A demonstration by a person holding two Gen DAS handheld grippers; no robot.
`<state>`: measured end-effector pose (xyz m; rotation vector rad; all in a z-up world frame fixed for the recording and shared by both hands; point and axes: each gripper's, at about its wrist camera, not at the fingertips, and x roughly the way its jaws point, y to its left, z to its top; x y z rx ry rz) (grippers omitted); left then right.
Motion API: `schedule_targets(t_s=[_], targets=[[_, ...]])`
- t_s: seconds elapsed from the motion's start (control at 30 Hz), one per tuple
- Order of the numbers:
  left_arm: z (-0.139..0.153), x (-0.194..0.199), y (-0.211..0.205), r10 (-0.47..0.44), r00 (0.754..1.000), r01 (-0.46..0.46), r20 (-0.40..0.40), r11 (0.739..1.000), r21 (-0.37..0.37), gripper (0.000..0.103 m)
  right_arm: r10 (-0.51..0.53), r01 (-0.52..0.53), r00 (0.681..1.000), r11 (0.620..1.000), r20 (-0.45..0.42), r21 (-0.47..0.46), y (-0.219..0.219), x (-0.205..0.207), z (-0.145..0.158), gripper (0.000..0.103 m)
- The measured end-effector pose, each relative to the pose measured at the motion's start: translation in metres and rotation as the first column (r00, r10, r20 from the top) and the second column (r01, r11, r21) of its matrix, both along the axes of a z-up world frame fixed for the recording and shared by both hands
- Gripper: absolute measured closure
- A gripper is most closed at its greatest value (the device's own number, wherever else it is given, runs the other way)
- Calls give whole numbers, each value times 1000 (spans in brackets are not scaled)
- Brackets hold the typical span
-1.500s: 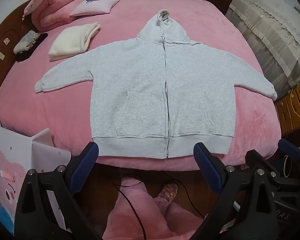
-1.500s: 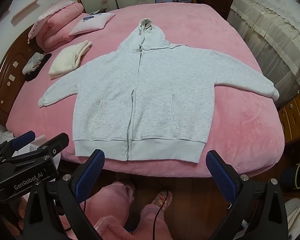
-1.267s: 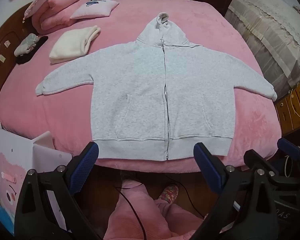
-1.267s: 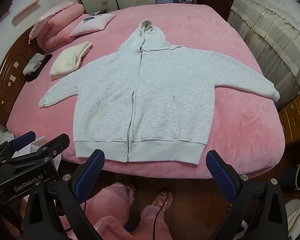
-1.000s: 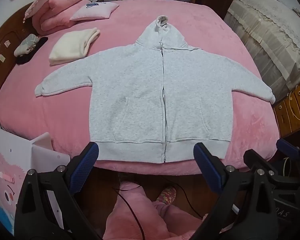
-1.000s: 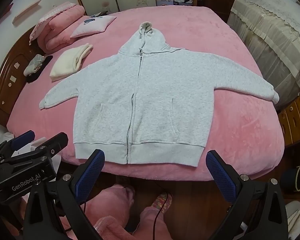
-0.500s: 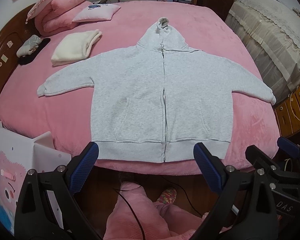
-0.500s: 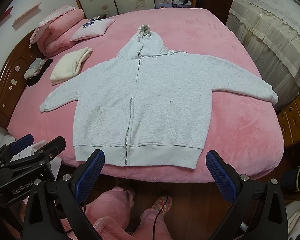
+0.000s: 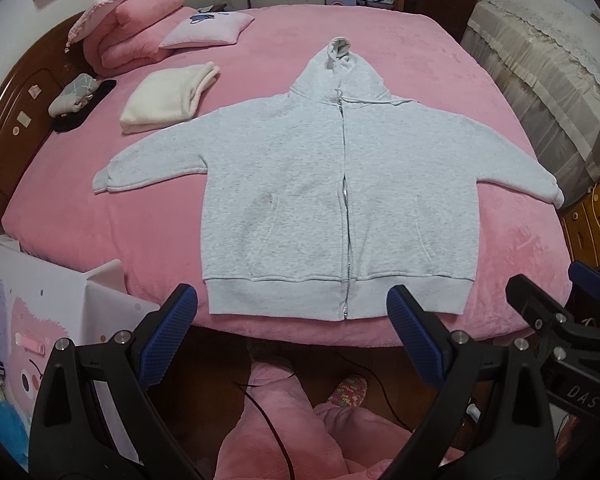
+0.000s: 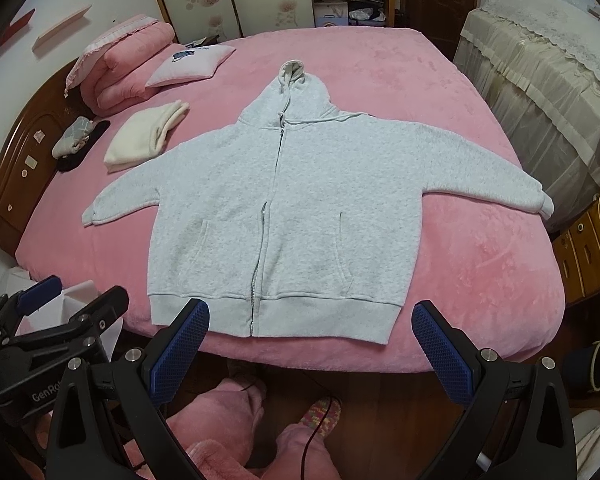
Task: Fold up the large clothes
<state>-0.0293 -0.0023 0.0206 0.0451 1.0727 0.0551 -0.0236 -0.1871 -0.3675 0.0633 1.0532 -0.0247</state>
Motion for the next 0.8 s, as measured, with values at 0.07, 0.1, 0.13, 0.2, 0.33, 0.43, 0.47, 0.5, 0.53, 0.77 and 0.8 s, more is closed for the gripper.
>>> schedule_targets(t_s=[0.07,0.1,0.13,0.2,0.33,0.43,0.47,0.5,0.53,0.77,0.8], targets=[[2,-2,8,14,1000,-14,7,1000,-15,8,6,-6,1000,1000,-5,3,3,1,-1,1],[2,-3,12,19,1000,-19,9,1000,-22,8,8,-8,1000,1000,-5,2,6,1,-2,1],[1,-4,17,26,1000,-26,7,999,-28,8,11,-11,1000,1000,-3,1,8,2,-2,1],[-1,-3,25,39,999,-39,0,999,-37,8,19,-19,1000,1000,2,-3,15,4,-3,1],[-10,2,52,79,996,-82,-35,994,-72,8,47,-47,999,999,-6,-26,34,12,-9,1],[-23,12,80,113,990,-123,-82,984,-131,8,72,-73,997,996,-23,-47,56,21,-14,1],[-30,18,89,123,987,-137,-100,979,-153,8,85,-86,996,995,-31,-54,66,25,-17,1],[-36,22,100,131,985,-149,-114,974,-170,8,94,-96,995,994,-37,-57,75,29,-20,1],[-42,26,111,138,982,-161,-131,970,-185,8,102,-105,994,993,-46,-60,84,35,-24,1],[-84,84,200,124,958,-195,-259,943,-269,8,115,-126,986,989,-122,-83,173,90,-55,1],[-87,96,214,124,955,-199,-270,941,-275,8,117,-129,984,988,-135,-84,190,103,-61,1]])
